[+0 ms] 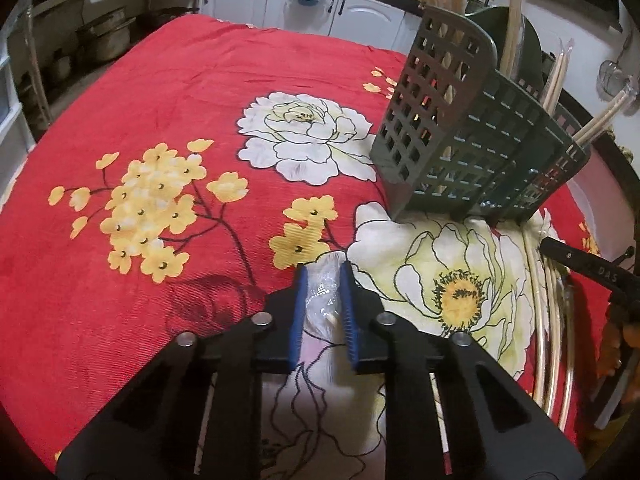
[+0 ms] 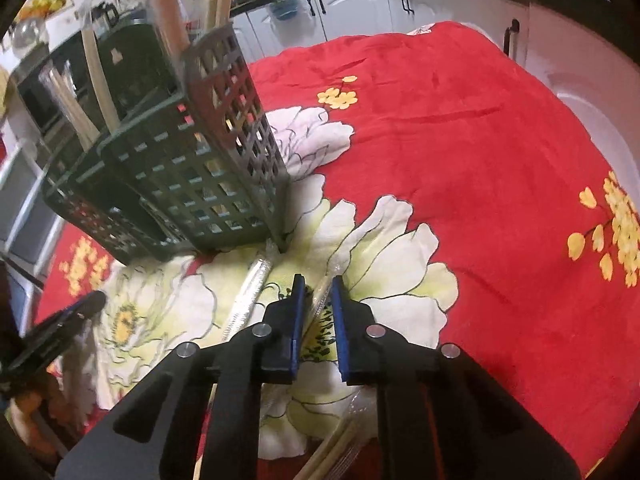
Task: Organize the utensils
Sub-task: 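Close the left tool on chopsticks while the right tool grasps chopsticks, then lift chopsticks with the left tool over the caddy while the right tool carries its chopsticks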
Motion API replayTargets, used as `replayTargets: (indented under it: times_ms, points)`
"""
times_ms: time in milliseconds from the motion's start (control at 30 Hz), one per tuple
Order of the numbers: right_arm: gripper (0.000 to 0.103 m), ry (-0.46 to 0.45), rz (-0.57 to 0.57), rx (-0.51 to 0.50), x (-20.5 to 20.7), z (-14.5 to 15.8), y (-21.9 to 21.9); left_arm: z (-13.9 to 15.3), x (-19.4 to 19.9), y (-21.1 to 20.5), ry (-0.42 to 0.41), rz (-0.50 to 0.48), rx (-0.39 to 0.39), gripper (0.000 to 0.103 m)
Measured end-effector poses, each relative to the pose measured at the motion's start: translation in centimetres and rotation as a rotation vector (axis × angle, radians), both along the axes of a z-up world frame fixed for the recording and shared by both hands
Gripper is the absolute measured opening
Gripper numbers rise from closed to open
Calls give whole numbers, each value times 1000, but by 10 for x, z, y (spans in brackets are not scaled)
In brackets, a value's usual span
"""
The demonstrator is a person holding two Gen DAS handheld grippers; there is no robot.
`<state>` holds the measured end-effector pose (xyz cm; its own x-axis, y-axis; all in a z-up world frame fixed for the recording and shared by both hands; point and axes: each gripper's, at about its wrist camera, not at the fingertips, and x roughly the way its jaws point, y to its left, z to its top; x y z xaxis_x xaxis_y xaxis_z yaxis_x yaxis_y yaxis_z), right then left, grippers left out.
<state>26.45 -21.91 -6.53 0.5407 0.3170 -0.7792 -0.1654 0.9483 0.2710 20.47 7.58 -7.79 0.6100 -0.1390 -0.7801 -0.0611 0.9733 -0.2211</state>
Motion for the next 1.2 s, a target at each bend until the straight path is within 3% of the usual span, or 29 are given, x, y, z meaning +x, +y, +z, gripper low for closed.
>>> replayTargets:
  times_ms: [267, 667, 933, 1200]
  points:
    - [8, -89, 36, 98, -19, 32, -8, 15, -12, 11, -51, -5, -116, 4]
    - [5, -285, 104, 201, -65, 107, -9, 103, -35, -28, -249, -149, -129, 3]
    - [5, -474, 139, 171, -102, 150, -6, 127, -39, -62, -292, -247, -124, 3]
    - [5, -582, 121, 131, -120, 168, -14, 148, -40, -86, -332, -315, -133, 3]
